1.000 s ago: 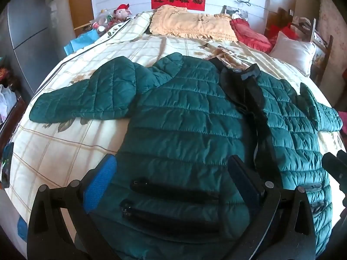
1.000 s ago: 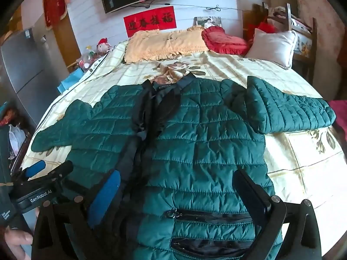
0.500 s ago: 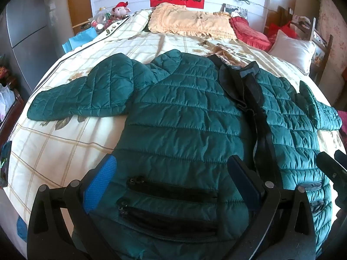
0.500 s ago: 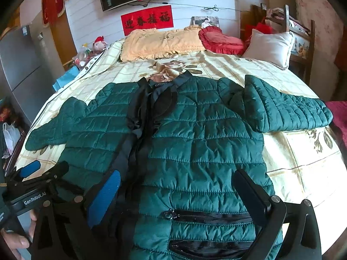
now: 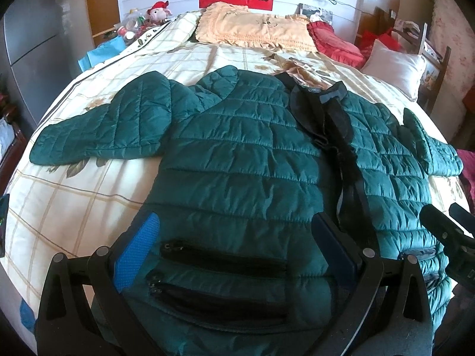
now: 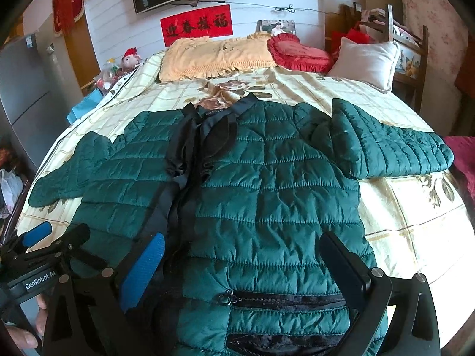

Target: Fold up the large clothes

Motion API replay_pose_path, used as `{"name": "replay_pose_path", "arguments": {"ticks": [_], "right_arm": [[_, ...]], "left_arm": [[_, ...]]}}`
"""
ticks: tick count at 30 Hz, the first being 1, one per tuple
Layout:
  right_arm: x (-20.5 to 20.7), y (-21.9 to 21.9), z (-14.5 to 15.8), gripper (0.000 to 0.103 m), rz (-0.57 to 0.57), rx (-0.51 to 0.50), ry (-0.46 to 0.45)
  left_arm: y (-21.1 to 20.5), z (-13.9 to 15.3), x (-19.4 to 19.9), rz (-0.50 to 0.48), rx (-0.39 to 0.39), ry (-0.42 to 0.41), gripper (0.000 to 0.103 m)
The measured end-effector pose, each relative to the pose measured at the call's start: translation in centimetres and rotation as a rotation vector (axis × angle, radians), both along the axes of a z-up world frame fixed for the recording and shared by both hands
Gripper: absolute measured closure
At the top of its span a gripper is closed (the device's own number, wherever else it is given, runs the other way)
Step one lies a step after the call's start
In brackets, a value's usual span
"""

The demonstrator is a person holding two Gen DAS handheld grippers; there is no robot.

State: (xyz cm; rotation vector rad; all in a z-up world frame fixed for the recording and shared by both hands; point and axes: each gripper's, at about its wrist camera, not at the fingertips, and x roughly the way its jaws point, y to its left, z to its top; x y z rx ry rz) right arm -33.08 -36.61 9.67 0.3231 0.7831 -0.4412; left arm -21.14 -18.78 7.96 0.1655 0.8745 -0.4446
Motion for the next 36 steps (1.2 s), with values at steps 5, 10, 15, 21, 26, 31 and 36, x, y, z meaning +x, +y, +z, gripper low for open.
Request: {"name": "replay_pose_path", "arguments": {"ticks": [5,10,15,21,26,31,36], "right_arm": [[0.3,-0.1,-0.2,0.0,-0.003,0.02,0.034],[0.7,-0.3,-0.4,0.0,0.001,0.016,0.043],[1.3,-0.5,-0.7,0.0,0.004,0.025,0.045],[1.7,-0.5,-1.0,0.0,0.006,0.023,0.059],[2.0,-0.7,-1.2,0.0,0.005,0.028,0.056],[2.3,-0.7,-1.5,0.0,0.009,0.025,0.057],[2.6,-0.8,-1.7,0.0,0.011,0.024,0.061]], "left_arm": [[-0.1,0.0,0.0,0.001,0.001,-0.001,0.001],[-0.2,-0.2,0.4,0.007,0.008,0.001,0.001],[0.0,-0.5,1.1,0.017,0.003,0.011,0.001],[0.2,-0.7,1.4,0.022,0.006,0.011,0.001],[0.5,-0.8,1.8,0.03,0.001,0.016,0.001],[0.7,-0.8,2.0,0.036,0.002,0.017,0.001],[1.1,-0.9,2.4,0.045,0.009,0.019,0.001]]}}
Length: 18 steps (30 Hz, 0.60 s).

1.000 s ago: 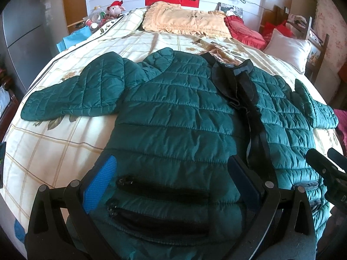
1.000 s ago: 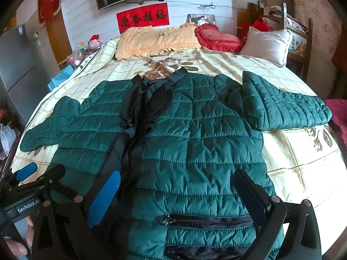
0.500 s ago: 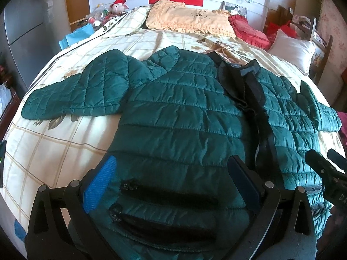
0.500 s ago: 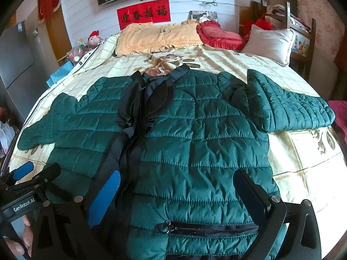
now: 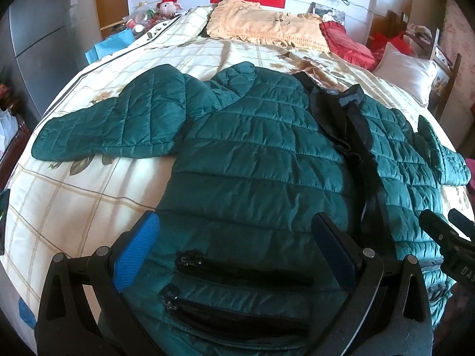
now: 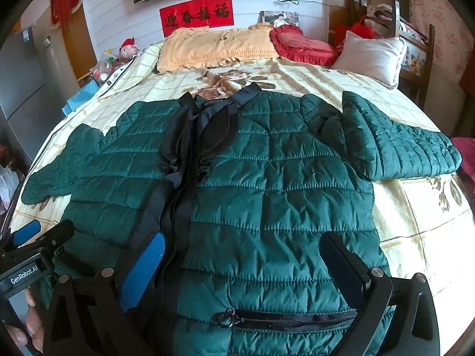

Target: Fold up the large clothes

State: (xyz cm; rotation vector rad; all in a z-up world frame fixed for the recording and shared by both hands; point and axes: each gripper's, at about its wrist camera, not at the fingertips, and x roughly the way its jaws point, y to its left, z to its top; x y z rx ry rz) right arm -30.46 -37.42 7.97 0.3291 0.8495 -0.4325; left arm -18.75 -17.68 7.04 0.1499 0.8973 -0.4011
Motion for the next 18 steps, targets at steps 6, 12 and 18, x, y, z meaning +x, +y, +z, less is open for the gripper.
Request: {"name": "replay_pose_path", "arguments": {"ticks": [6,12,18], "right_arm": [[0.35,0.02,-0.21,0.0,0.002,0.002,0.005],[0.57,0.15,-0.29,0.0,0.008,0.0,0.009],[0.68,0.19,-0.34,0.0,0.009,-0.002,0.011]], "left_arm": [[0.33,-0.16,0.37,0.011,-0.002,0.005,0.001],[0.28,-0.25,0.37,0.01,-0.002,0.007,0.001],[0.26,-0.25,0.36,0.011,-0.001,0.008,0.001]]}}
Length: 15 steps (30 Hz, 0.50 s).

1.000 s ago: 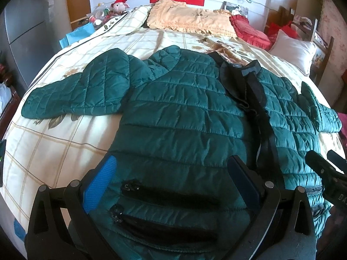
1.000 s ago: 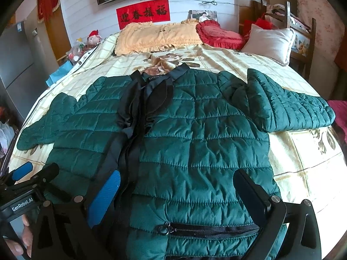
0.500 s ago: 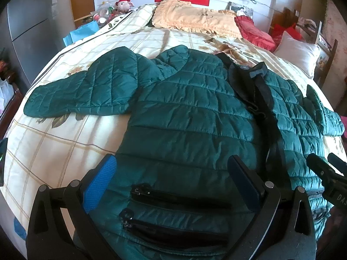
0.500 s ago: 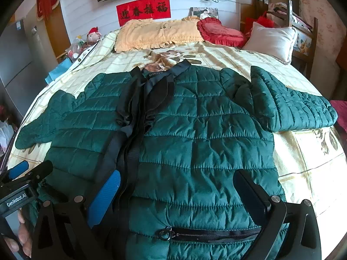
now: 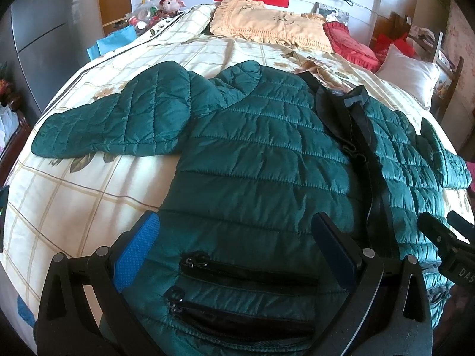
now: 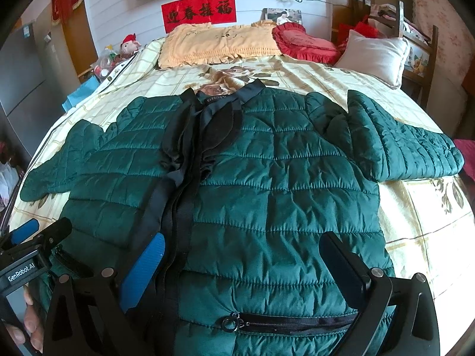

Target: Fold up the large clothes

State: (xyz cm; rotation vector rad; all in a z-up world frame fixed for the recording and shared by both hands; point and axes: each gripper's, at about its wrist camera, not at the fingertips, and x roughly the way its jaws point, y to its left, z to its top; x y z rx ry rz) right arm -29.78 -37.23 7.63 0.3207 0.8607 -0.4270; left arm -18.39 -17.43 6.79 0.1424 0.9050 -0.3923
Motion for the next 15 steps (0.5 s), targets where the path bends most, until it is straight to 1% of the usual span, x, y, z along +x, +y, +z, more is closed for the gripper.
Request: {"name": "replay_pose_path", "arguments": {"ticks": [9,15], "right_arm": [[0.1,0.0,-0.1,0.0,0.002,0.0,-0.001],[0.2,-0.1,-0.2,0.0,0.003,-0.003,-0.002]], "left_arm": [[0.7,0.0,0.5,0.019,-0.01,0.007,0.001],[2.1,0.2,1.5,0.048,-0.022,0.016,0.001]]}}
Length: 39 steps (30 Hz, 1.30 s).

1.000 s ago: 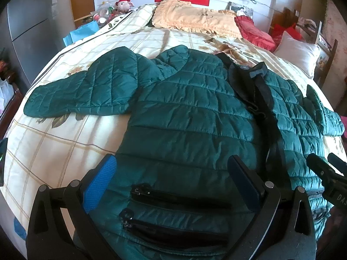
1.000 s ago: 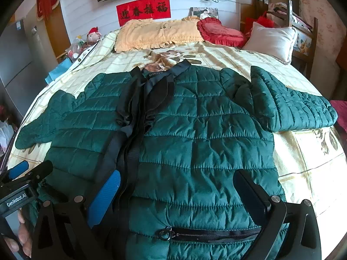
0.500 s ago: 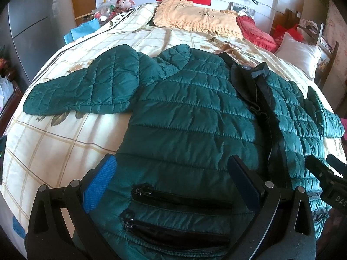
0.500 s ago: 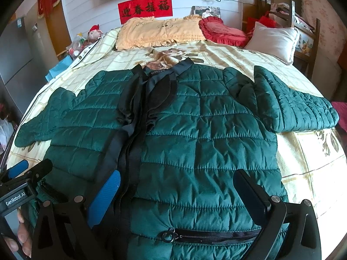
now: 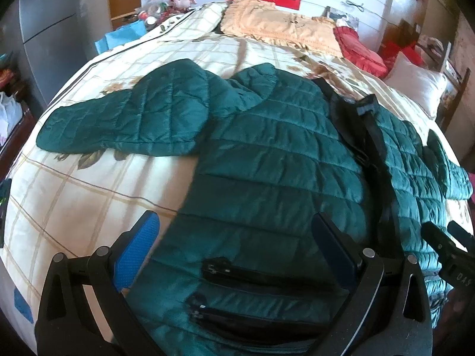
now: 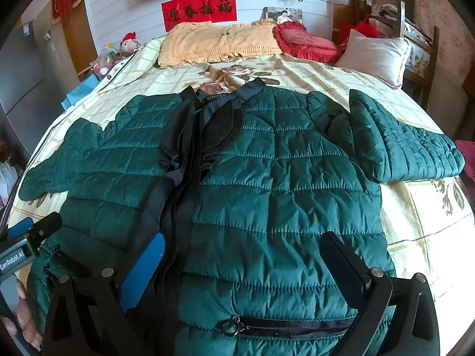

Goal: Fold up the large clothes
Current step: 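Grasp the green jacket sleeve with the left gripper and lift it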

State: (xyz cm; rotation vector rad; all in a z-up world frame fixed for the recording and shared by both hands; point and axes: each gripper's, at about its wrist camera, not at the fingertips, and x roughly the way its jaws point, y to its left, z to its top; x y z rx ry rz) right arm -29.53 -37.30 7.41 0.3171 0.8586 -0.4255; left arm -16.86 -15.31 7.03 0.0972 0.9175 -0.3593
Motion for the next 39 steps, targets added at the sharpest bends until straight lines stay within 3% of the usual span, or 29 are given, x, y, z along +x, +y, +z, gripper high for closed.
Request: {"name": "replay_pose_path", "arguments": {"ticks": [11,20,28,39], "right_arm": [[0.6,-0.2,-0.4,0.0,0.009,-0.021,0.017],[1.1,0.2,-0.4,0.0,0.033,-0.029,0.021],[2.2,0.4,-0.9,0.0,0.048,-0.056,0.05],[3.3,0.9,-1.1,0.0,0.072,-0.028,0.054]], "left_arm": [[8.7,1.4,7.4,0.219,0.026,-0.015,0.001],[17.9,-2.1,16.5,0.467,0.097,-0.035,0.001],[23.4,-4.9,22.2,0.601,0.093,0.006,0.0],[27.3,-5.9,25.9,0.673,-0.087,0.049,0.003]]}}
